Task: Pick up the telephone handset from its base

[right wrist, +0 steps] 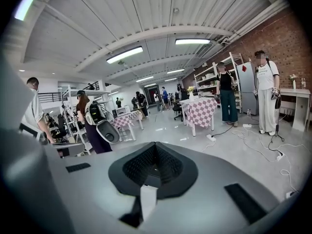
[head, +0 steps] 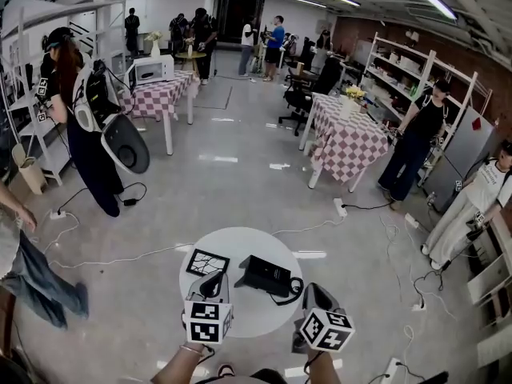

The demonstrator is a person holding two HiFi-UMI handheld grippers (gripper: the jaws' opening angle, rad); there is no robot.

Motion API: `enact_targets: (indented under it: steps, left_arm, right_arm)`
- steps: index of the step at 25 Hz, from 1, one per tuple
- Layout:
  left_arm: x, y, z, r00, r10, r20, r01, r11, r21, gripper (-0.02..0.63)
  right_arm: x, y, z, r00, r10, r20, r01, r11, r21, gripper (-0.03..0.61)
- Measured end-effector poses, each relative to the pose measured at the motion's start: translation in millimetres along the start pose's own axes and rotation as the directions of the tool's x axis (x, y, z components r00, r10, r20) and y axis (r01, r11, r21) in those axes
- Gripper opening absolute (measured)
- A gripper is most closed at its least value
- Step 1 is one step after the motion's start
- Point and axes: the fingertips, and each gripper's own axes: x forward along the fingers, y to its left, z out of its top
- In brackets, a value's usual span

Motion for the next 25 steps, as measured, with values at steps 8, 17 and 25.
enact_targets:
  steps: [8,17,25]
  left_arm:
    - [14,2,-5,0.998,0.046,-0.035,-0.047,0.999,-0.014,0.009]
    - [39,-2,18,0.994,0.109,-0.018,-0.11,0.993,-0.052,0.009]
    - [40,-2,6,0.989,0.141,-0.049,-0.143,0.989,-0.042,0.009]
  right_arm:
    - [22,-5,-2,0.997,0.058,-0.046,-0.058,0.998,0.005,0.025]
    - [68,5,39,0.981,0.185,-0.065,-0.189,0.979,-0.07,0.025]
    - [83,13,24,0.967,0.234,-0.104,-0.241,0.968,-0.066,0.025]
